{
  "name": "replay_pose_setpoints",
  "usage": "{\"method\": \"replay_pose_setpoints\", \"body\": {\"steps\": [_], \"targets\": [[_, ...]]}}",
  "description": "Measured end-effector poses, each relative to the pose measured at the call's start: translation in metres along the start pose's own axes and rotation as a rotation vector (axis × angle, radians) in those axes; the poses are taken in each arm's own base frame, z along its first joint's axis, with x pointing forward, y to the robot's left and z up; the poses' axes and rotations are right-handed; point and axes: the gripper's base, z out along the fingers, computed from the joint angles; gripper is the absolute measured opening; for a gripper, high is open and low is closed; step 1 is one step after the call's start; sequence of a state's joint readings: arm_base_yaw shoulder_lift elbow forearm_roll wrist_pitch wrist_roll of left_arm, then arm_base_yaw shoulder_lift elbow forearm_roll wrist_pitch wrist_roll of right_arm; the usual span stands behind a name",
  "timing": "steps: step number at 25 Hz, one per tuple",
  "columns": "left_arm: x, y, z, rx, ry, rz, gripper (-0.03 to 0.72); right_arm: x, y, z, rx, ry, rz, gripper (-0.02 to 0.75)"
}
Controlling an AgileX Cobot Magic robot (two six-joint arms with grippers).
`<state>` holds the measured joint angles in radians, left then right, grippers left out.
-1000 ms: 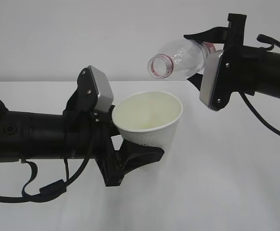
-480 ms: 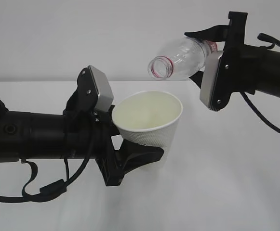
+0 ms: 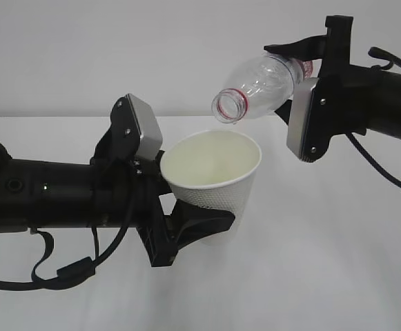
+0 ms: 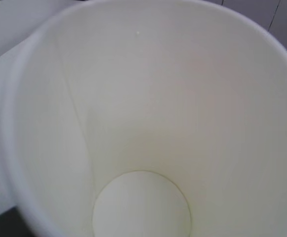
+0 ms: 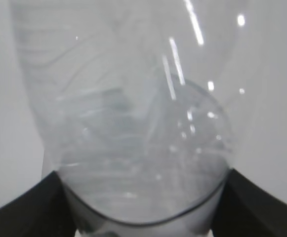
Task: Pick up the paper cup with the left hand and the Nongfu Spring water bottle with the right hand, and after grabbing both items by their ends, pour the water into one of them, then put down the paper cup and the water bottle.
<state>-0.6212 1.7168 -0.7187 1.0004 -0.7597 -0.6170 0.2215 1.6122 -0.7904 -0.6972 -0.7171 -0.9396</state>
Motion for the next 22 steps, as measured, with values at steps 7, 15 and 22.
{"method": "replay_pose_setpoints", "body": {"steps": [7,15,22], "targets": [[0.0000,0.0000,0.0000,0.000,0.000,0.010,0.507,0.0017,-0.0012,0.0000,0.013,0.019,-0.054,0.524],[0.0000,0.0000,0.0000,0.000,0.000,0.015,0.507,0.0019,-0.0014,0.0000,0.014,0.021,-0.068,0.524],[0.0000,0.0000,0.0000,0.000,0.000,0.015,0.507,0.0015,-0.0018,0.0000,0.019,0.018,-0.094,0.524]]}}
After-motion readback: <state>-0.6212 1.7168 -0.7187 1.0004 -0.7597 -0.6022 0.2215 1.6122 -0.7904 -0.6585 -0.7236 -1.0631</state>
